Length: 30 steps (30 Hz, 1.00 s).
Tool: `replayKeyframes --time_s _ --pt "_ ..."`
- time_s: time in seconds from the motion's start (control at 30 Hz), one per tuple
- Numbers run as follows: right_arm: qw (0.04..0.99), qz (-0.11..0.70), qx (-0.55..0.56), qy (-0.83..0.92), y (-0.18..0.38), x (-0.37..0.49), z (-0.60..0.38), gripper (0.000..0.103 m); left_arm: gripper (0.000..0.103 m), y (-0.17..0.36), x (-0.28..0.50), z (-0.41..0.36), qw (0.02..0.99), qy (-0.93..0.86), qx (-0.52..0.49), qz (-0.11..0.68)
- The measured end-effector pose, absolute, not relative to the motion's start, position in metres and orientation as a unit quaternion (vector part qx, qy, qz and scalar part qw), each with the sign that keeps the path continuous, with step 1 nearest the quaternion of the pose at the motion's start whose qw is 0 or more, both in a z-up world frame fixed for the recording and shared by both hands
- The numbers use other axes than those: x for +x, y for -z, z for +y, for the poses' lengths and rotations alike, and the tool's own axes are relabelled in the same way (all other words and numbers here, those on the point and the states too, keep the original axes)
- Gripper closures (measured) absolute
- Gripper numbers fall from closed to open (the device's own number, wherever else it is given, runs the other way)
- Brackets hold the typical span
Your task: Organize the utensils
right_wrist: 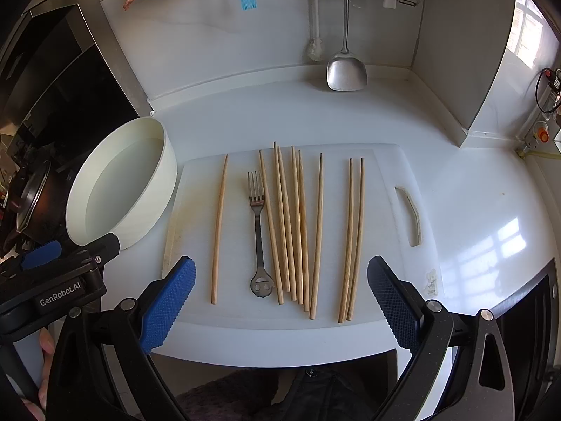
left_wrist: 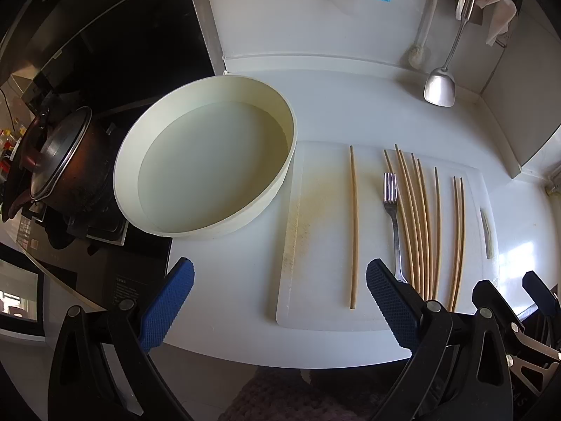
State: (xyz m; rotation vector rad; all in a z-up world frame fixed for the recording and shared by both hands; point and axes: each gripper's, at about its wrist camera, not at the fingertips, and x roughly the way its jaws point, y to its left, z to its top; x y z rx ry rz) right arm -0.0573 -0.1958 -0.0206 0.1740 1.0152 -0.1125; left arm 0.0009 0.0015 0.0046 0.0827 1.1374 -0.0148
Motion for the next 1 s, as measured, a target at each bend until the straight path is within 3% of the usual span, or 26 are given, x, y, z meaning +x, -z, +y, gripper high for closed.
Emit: replayKeyframes --time_s 1.0 --pt "0.87 0.485 0.08 0.052 0.0194 -0.0554 -0.1957 0.009 0.006 -0.0048 0.0032 0.0009 0.843 0.008 0.039 0.537"
